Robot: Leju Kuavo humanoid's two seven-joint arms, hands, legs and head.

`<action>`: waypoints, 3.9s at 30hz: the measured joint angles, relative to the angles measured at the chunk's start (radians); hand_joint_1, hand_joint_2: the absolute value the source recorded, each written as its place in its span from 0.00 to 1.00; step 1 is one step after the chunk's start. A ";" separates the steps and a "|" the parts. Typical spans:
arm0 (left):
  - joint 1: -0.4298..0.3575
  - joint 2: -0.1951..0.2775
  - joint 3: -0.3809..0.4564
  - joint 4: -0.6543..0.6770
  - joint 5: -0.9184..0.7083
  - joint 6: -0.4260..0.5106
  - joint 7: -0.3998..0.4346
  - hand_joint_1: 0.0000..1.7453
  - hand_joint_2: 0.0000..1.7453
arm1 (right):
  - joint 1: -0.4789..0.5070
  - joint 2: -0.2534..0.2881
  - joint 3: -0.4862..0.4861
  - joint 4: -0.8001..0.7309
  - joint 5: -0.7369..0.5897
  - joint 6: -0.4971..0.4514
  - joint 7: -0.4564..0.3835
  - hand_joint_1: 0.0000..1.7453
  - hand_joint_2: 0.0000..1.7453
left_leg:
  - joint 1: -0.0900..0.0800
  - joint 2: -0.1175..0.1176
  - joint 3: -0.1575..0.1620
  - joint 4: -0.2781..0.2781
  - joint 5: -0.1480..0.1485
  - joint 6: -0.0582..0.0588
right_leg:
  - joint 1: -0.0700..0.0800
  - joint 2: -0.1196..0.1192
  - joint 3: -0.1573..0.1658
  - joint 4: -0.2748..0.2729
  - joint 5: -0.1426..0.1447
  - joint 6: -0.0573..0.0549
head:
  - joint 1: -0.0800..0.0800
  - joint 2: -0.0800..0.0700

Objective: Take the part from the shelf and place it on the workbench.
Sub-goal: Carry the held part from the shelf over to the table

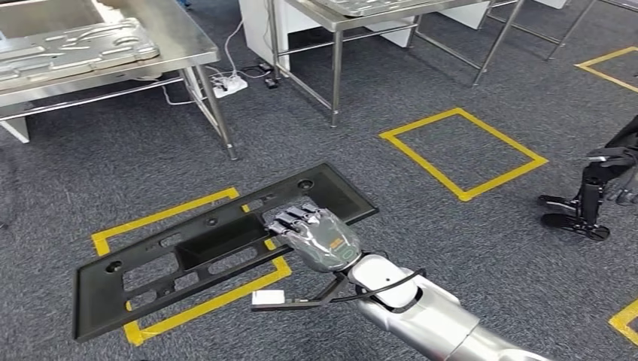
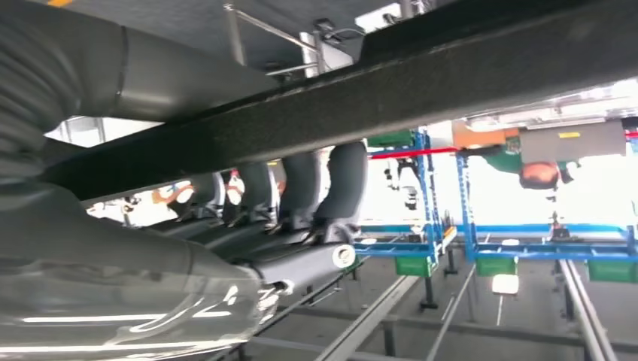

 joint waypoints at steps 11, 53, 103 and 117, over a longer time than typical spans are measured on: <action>-0.006 0.000 0.000 0.000 0.001 -0.002 -0.018 0.00 1.00 | -0.020 -0.006 0.029 0.015 0.007 0.017 0.004 1.00 1.00 | 0.008 -0.148 0.013 0.005 -0.017 -0.017 | 0.002 0.130 -0.054 -0.072 0.123 -0.017 | 0.001 0.000; -0.003 0.005 0.007 0.001 0.015 -0.003 -0.009 0.00 1.00 | -0.023 0.001 0.031 0.016 -0.064 0.020 -0.008 1.00 1.00 | 0.027 -0.024 -0.028 0.096 -0.031 -0.065 | -0.010 0.046 -0.017 -0.092 0.109 -0.022 | -0.006 0.000; -0.003 0.002 0.015 0.004 0.010 -0.012 -0.018 0.00 1.00 | -0.027 0.010 -0.067 -0.062 -0.242 0.105 -0.009 1.00 1.00 | 0.007 -0.026 0.088 -0.002 -0.085 -0.024 | 0.025 0.054 -0.071 -0.067 0.136 -0.034 | -0.009 0.000; 0.002 0.005 0.016 0.004 0.008 -0.014 -0.018 0.00 1.00 | -0.025 0.006 -0.074 -0.069 -0.227 0.102 -0.005 1.00 1.00 | 0.015 -0.021 -0.017 0.030 0.007 -0.051 | 0.003 0.055 0.031 -0.093 0.057 -0.022 | -0.014 0.000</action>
